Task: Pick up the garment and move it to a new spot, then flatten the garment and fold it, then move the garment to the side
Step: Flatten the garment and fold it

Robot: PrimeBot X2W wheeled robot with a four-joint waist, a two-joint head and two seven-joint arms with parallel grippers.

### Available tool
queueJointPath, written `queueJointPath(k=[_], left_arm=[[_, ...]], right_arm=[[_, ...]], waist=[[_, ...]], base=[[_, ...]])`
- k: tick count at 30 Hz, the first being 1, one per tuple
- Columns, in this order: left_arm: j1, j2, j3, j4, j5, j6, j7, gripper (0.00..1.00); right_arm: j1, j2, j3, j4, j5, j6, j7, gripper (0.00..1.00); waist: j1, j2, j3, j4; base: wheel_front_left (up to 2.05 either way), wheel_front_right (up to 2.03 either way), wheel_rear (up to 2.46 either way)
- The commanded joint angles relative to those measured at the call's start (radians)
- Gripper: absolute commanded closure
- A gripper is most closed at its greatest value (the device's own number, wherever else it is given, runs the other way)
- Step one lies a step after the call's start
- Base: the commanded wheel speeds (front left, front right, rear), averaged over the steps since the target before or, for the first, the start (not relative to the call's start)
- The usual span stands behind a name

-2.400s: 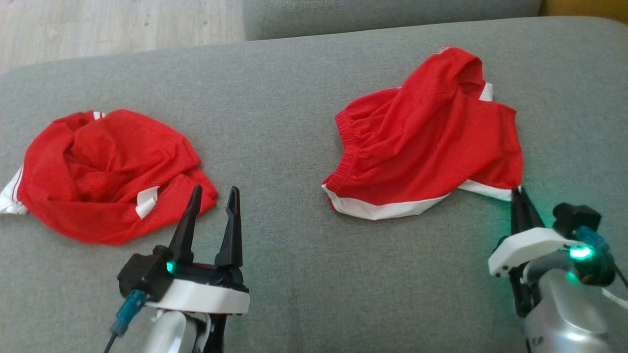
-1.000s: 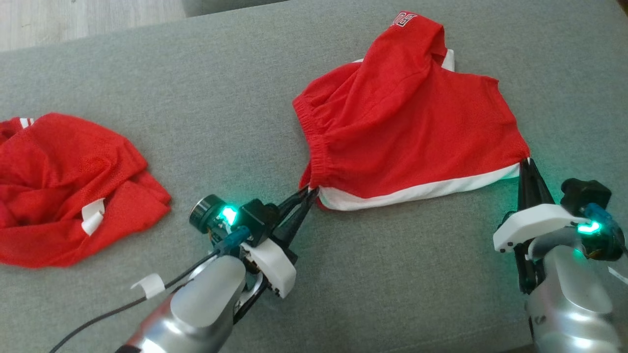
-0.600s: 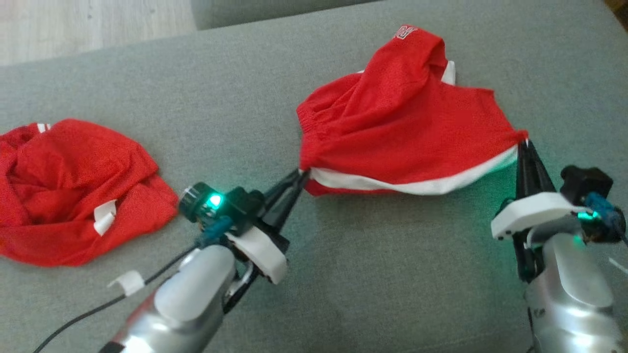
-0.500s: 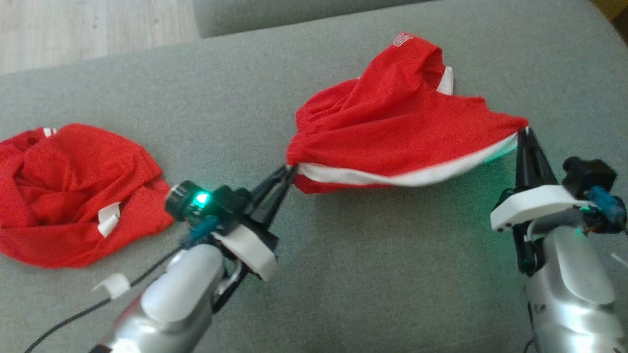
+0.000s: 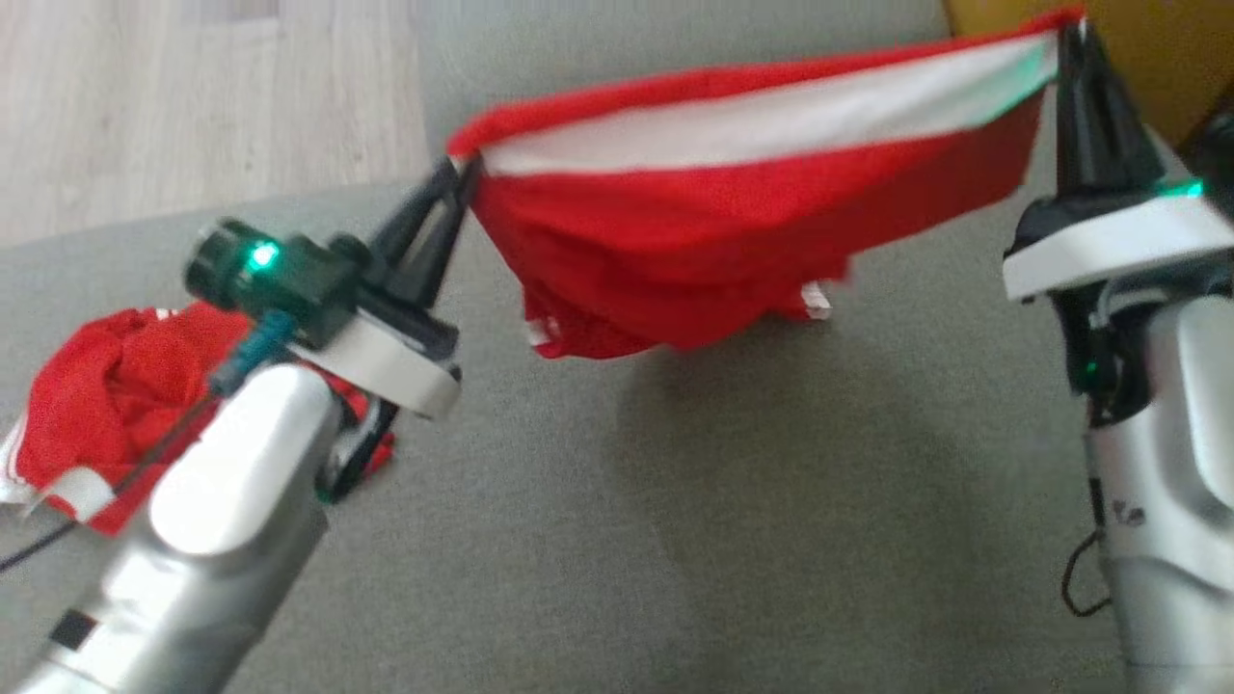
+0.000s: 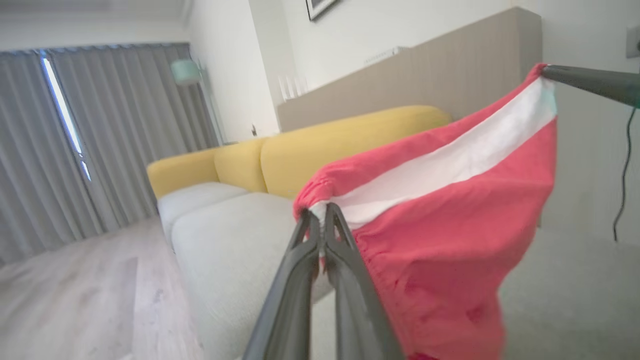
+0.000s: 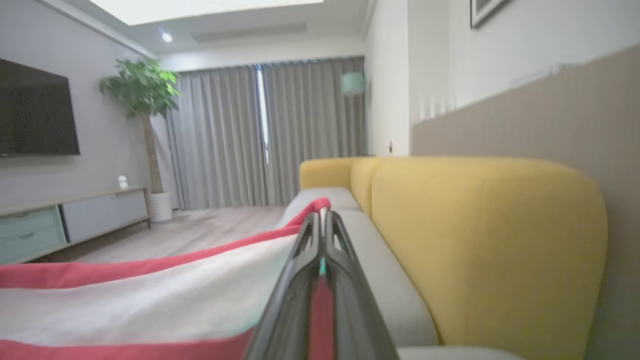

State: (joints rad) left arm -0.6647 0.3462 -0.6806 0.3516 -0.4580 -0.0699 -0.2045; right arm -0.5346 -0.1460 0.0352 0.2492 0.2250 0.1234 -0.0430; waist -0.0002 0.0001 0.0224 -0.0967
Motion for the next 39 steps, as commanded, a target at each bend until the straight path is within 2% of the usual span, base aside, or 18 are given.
queueJointPath(k=[1, 6, 11, 18, 23, 26, 30, 34, 39], left_arm=[[-0.073, 0.048, 0.060, -0.055, -0.005, 0.015, 0.010, 1.00], [-0.071, 0.078, 0.076, -0.137, -0.016, 0.040, 0.062, 1.00], [0.034, 0.139, 0.068, -0.276, -0.046, 0.057, 0.139, 1.00], [0.237, 0.244, 0.100, -0.566, -0.110, 0.145, 0.230, 1.00], [0.259, 0.286, 0.102, -0.667, -0.116, 0.163, 0.291, 1.00], [0.202, 0.263, 0.103, -0.637, -0.148, 0.138, 0.316, 1.00], [0.047, 0.243, 0.105, -0.509, -0.157, 0.071, 0.350, 1.00], [-0.169, 0.193, 0.105, -0.323, -0.136, 0.002, 0.344, 1.00], [-0.439, 0.108, 0.138, -0.074, -0.134, -0.034, 0.262, 1.00]], right_arm=[[-0.050, -0.013, 0.030, -0.069, 0.008, 0.007, 0.025, 1.00], [-0.038, -0.031, 0.044, -0.153, 0.022, 0.007, 0.104, 1.00], [0.054, -0.044, 0.051, -0.257, 0.069, 0.007, 0.215, 1.00], [0.230, -0.047, -0.010, -0.439, 0.102, 0.007, 0.310, 1.00], [0.267, -0.044, -0.023, -0.503, 0.103, 0.007, 0.363, 1.00], [0.214, -0.053, 0.006, -0.471, 0.107, 0.007, 0.381, 1.00], [0.043, -0.075, 0.046, -0.362, 0.123, 0.007, 0.379, 1.00], [-0.199, -0.098, 0.067, -0.172, 0.113, 0.007, 0.323, 1.00], [-0.506, -0.094, 0.082, 0.091, 0.057, 0.007, 0.174, 1.00]], waist=[[0.0002, -0.0001, -0.026, 0.002], [0.0002, -0.0001, -0.054, 0.004], [0.0002, -0.0001, -0.083, 0.000], [0.0002, -0.0001, -0.098, -0.006], [0.0002, -0.0001, -0.060, -0.006], [0.0002, -0.0001, -0.020, -0.005], [0.0002, -0.0001, 0.086, -0.005], [0.0002, -0.0001, 0.187, 0.001], [0.0002, -0.0001, 0.278, -0.010]], base=[[0.00, 0.00, 0.00], [0.00, 0.00, 0.00], [0.00, 0.00, 0.00], [0.00, 0.00, 0.00], [0.00, 0.00, 0.00], [0.00, 0.00, 0.00], [0.00, 0.00, 0.00], [0.00, 0.00, 0.00], [0.00, 0.00, 0.00]])
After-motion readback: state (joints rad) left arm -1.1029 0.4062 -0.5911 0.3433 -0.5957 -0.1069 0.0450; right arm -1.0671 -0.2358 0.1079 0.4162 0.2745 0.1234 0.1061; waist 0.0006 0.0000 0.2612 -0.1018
